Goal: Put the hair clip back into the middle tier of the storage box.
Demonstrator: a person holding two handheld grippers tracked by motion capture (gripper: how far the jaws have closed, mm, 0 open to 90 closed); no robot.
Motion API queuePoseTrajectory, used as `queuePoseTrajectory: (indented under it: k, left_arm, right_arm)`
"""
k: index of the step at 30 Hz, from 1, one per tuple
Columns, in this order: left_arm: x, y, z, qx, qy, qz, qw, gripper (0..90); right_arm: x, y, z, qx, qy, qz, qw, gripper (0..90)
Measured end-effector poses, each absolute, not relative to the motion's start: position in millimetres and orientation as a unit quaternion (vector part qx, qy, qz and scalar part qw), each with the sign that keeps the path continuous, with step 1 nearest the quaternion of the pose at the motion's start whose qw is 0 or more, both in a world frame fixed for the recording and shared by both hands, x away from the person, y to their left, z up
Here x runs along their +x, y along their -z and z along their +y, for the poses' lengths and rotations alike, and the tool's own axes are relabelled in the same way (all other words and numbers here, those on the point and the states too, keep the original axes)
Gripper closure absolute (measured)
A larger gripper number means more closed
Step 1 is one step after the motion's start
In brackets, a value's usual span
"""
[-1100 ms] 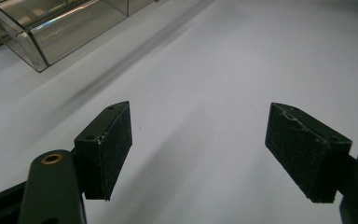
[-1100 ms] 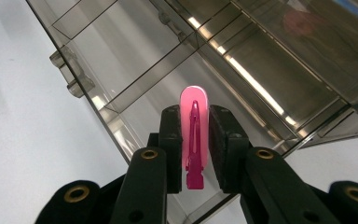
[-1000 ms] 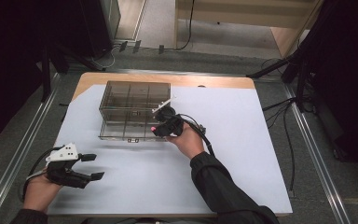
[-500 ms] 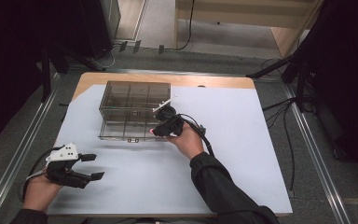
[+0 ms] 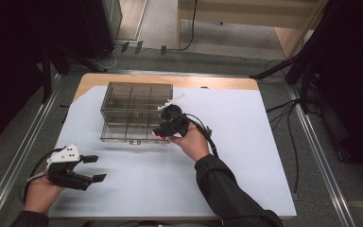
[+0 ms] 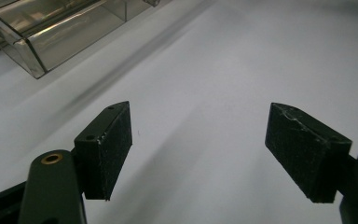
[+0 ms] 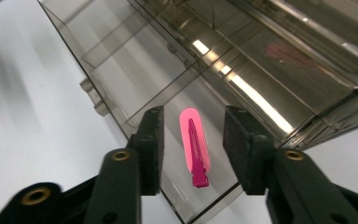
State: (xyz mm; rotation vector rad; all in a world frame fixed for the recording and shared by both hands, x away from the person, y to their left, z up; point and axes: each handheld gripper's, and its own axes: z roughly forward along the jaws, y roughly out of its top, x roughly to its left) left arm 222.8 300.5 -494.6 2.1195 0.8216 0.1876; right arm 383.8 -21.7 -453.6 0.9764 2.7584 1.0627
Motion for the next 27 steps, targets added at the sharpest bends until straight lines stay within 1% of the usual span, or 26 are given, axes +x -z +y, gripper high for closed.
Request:
queuePoseTrajectory:
  k: [1,12,15,16,17,20,21,24,25,27]
  left_arm:
    - [223.9,494.2,299.4,0.845,-0.076,0.326,0.417,23.7]
    - [231.9,494.2,292.0,0.847,-0.071,0.316,0.421,23.7]
    - [234.5,494.1,290.1,0.848,-0.07,0.313,0.421,23.8]
    - [235.2,493.8,289.6,0.849,-0.07,0.312,0.421,23.8]
    - [236.5,493.9,288.3,0.849,-0.069,0.311,0.422,23.7]
    - [237.8,493.9,286.9,0.85,-0.069,0.309,0.422,23.7]
    - [239.2,493.8,285.6,0.85,-0.068,0.307,0.422,23.7]
    - [240.6,493.7,284.7,0.851,-0.066,0.305,0.422,23.7]
    - [241.9,493.5,283.5,0.852,-0.067,0.303,0.422,23.8]
    - [243.3,493.8,281.9,0.852,-0.064,0.302,0.423,23.8]
  right_arm:
    - [383.0,451.9,-24.1,0.314,-0.349,0.883,0.016,56.1]
    - [379.0,448.5,-34.7,0.317,-0.363,0.876,0.021,52.0]
    - [377.7,448.1,-38.4,0.318,-0.371,0.872,0.024,46.5]
    - [377.7,448.1,-38.4,0.318,-0.371,0.872,0.024,46.5]
    - [377.2,447.6,-40.6,0.318,-0.375,0.87,0.026,44.0]
    - [376.7,447.0,-42.9,0.32,-0.38,0.867,0.027,42.4]
    - [375.5,447.4,-44.3,0.324,-0.381,0.865,0.038,41.3]
    - [374.8,447.5,-46.4,0.323,-0.383,0.865,0.035,40.4]
    - [373.6,447.8,-47.6,0.325,-0.386,0.862,0.038,36.2]
    - [372.8,448.7,-48.9,0.322,-0.388,0.862,0.042,32.5]
